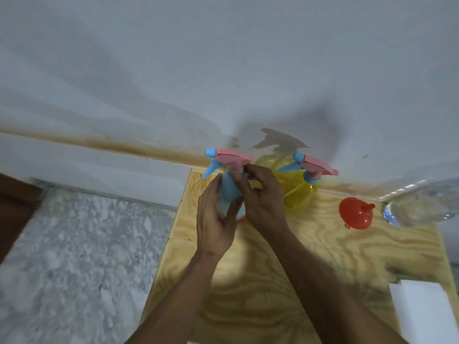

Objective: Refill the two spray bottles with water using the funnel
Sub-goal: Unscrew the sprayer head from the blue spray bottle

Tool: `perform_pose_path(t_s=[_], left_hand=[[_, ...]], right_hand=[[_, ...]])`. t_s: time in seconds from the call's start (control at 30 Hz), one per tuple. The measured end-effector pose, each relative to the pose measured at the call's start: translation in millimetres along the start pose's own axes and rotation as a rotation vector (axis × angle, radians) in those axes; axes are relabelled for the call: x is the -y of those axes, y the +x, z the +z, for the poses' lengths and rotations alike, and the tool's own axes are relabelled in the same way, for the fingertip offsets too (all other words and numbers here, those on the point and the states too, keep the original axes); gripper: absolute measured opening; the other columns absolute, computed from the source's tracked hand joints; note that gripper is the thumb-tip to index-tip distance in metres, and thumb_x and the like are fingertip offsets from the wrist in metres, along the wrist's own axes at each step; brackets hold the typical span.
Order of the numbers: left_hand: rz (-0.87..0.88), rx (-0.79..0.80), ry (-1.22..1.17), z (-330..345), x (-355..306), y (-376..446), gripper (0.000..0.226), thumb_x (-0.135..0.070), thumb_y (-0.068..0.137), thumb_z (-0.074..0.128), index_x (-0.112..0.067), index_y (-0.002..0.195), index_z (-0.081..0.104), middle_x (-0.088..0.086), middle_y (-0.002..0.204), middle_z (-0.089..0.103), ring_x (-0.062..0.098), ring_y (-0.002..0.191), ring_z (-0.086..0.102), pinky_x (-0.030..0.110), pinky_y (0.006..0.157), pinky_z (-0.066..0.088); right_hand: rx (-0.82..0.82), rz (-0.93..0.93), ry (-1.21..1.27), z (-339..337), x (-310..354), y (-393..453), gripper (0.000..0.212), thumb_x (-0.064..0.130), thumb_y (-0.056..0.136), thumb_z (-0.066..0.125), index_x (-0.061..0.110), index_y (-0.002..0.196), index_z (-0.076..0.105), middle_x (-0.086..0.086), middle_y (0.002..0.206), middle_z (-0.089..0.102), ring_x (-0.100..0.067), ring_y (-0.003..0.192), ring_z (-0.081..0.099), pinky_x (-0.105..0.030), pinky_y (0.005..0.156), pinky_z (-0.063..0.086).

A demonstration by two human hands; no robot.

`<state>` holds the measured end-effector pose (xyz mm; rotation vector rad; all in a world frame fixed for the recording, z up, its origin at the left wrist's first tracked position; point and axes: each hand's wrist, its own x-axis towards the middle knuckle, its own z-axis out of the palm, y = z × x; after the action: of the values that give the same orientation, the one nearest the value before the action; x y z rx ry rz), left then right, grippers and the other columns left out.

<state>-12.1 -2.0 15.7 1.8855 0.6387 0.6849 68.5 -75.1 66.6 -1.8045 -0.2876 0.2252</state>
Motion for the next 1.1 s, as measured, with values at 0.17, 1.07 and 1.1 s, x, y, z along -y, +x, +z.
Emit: perform_pose_path(t_s=[0.17, 1.07, 1.1], left_hand=[[0.005, -0.015, -0.039, -29.7, -57.2, -28.8, 0.058, -0.046, 0.088, 0.067, -0.026, 0.140, 0.049, -0.018, 0.137, 0.053, 0.010, 0.129, 0.051, 0.031, 0.100, 0.050], [0.165, 0.093, -0.532, -158.2, -211.3, -103.9, 0.048, -0.045, 0.082, 0.059, -0.038, 0.129, 0.054, -0.026, 0.125, 0.062, 0.003, 0.116, 0.061, 0.015, 0.084, 0.052], [0.187, 0.104, -0.539, -161.4, -213.2, -103.2, 0.047, -0.044, 0.084, 0.059, -0.035, 0.130, 0.054, -0.026, 0.126, 0.062, 0.002, 0.117, 0.061, 0.014, 0.085, 0.052]], right_hand=[[0.129, 0.053, 0.162, -31.4, 51.4, -30.6, 0.023, 0.033, 0.095, 0.066, 0.015, 0.110, 0.067, 0.000, 0.107, 0.072, -0.014, 0.105, 0.068, -0.045, 0.089, 0.057], [-0.152, -0.099, 0.351, -61.4, 235.5, -179.5, 0.029, 0.043, 0.083, 0.078, 0.026, 0.105, 0.069, 0.001, 0.098, 0.076, -0.021, 0.097, 0.071, -0.051, 0.091, 0.057], [-0.169, -0.102, 0.349, -60.3, 237.8, -181.7, 0.030, 0.045, 0.080, 0.080, 0.028, 0.102, 0.070, 0.002, 0.099, 0.075, -0.022, 0.098, 0.071, -0.053, 0.090, 0.057]])
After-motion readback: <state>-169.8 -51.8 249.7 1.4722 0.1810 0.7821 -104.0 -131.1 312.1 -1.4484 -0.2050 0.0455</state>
